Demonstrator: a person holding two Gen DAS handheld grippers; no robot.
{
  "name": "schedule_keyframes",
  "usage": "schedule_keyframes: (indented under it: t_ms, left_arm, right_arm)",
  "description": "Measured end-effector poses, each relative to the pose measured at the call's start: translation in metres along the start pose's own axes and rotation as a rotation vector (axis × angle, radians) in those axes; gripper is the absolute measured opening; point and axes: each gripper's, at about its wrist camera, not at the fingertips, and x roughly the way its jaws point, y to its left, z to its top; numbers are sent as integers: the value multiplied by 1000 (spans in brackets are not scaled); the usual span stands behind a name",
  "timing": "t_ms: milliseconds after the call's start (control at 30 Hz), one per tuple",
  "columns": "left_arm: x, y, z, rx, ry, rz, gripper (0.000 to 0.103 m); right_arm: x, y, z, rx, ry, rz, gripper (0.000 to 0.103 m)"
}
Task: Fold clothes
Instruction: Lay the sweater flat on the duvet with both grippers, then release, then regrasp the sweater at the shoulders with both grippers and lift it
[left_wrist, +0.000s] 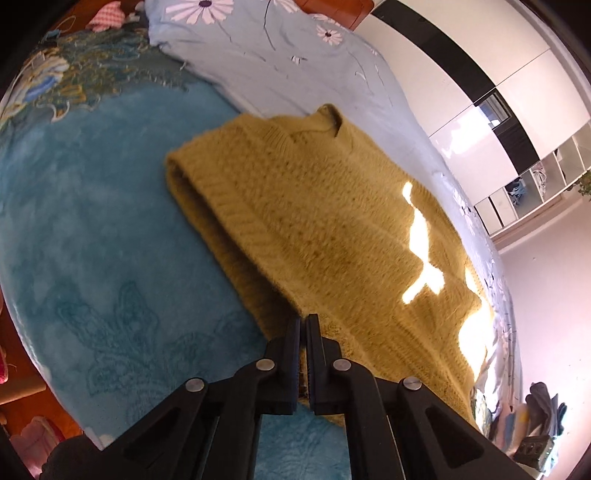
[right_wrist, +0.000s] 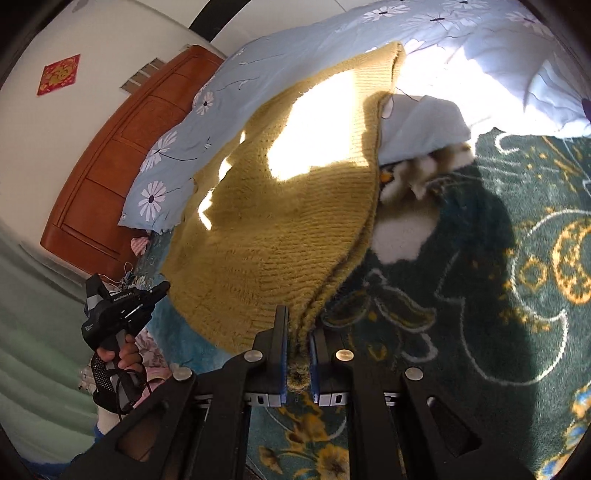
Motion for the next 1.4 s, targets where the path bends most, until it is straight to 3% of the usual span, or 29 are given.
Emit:
schedule_keyframes:
  t_ms: [133,267,500,667,767,800,833,867,933,1033,1200,1400]
  left_arm:
    - [-9,4,0,25,1,-12,5]
    - [-17,9,14,58,-53,48,5]
    - [-18,36,50,-2,-98,82,10]
    - [-18,44,73,31,-183,154,29]
    - [-12,48,85,53,-239,190,37]
    - [-7,52,89,49,-233,185,41]
    - [-2,56,93,42,-220,174,48]
    - [3,59,95,33,-208,168,53]
    - [13,61,100,42,-198,176,57]
    - [23,62,108,61,-190,198,61]
    - [37,58,125,98,-178,215,64]
    - [47,56,127,107,-181,230,63]
  right_arm:
    - [1,6,-3,-36,11,-35,9]
    - [5,3,-3,-47,20,-68,9]
    - [7,18,4,-166,27,-135,14]
    - [-31,15,12,-223,-62,-292,25]
    - [-53,31,45,-272,-182,-325,27]
    - [-54,42,59,-294,-231,-303,42]
    - [-54,53,74,-316,-280,-279,65]
    - [-46,65,89,-339,-311,-236,75]
    - [-10,93,119,-438,-295,-150,81]
    - [68,141,163,-609,-193,-163,80]
    - [200,210,238,-752,-38,-134,80]
    - [349,240,289,-902,122,-302,80]
